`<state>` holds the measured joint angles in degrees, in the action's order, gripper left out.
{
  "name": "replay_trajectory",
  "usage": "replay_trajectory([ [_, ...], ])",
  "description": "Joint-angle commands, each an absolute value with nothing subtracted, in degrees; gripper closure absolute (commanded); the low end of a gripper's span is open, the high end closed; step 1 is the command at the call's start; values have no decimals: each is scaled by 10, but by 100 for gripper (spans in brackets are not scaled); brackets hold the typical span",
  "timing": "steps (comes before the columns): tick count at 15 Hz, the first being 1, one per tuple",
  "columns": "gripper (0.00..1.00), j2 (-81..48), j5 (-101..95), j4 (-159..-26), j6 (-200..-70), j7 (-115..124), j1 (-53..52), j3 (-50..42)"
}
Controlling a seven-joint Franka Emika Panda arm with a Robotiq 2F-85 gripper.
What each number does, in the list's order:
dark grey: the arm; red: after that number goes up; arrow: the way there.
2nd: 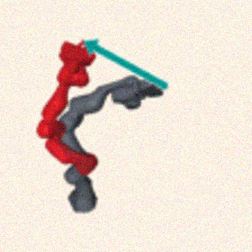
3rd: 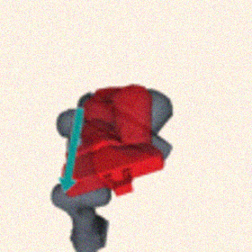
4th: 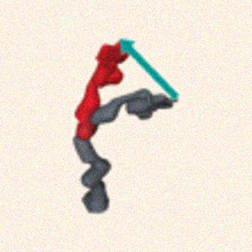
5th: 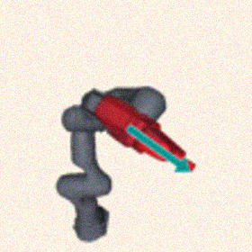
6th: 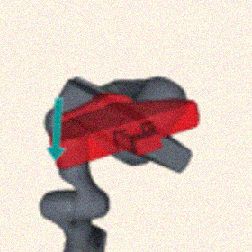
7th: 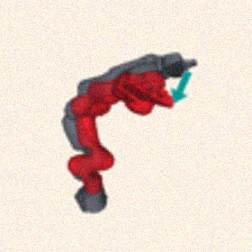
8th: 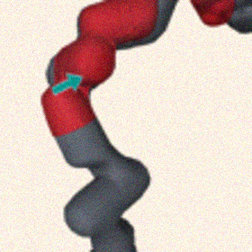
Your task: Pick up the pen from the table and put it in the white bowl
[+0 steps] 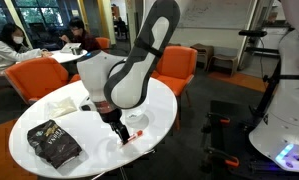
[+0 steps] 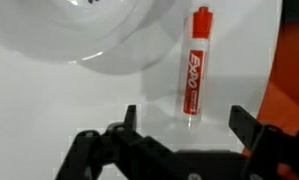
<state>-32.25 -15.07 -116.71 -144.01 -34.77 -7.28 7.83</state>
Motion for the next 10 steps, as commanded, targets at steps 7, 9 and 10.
replay_trajectory([
  [7,7,-339,-169,-1171,-1428,-344,-64,96],
  [9,14,-347,-172,-1166,-1422,-343,-67,95],
  [10,33,-350,-172,-1164,-1422,-343,-66,95],
])
